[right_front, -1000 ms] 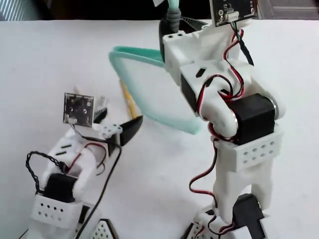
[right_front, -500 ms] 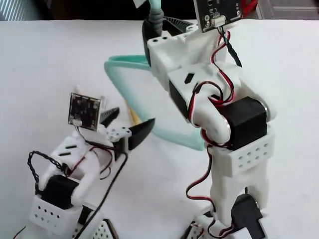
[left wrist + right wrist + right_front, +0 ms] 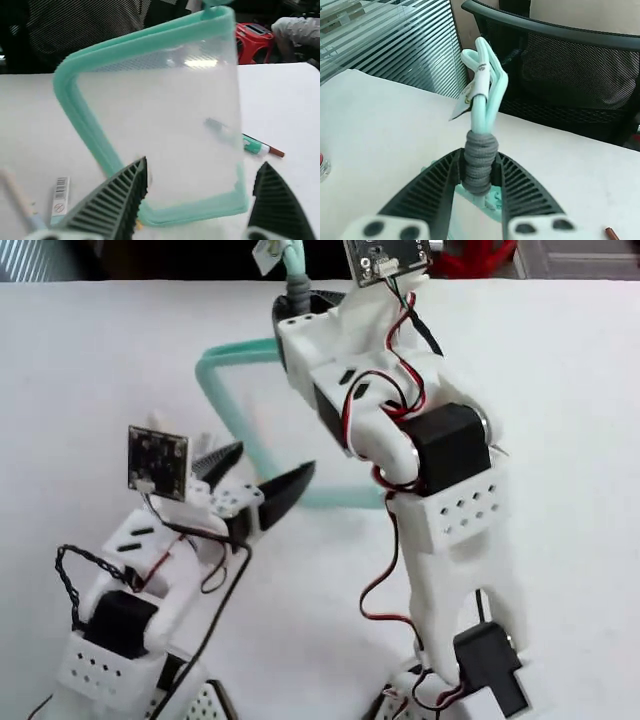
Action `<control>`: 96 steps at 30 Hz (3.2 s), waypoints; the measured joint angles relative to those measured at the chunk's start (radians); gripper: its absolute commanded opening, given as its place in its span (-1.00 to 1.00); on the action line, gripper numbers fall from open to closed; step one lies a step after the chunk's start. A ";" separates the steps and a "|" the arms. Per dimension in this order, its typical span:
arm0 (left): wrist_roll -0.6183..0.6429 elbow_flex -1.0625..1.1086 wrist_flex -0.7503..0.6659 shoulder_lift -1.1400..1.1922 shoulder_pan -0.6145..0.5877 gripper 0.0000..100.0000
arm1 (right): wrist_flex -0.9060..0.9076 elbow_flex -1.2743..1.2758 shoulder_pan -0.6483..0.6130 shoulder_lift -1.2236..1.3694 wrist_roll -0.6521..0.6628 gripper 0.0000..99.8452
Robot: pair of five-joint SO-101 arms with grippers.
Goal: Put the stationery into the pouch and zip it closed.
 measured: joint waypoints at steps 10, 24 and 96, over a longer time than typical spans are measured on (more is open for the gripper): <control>-0.068 0.192 -0.468 0.003 -0.236 -0.85 | 0.074 0.000 -0.009 -0.160 0.000 -0.96; -0.169 -0.322 -0.454 0.735 0.061 -0.86 | 0.135 0.015 -0.109 -0.282 0.000 -0.96; 0.080 -0.207 -0.446 0.638 0.230 -0.52 | -0.503 0.652 0.164 -0.344 0.061 -0.96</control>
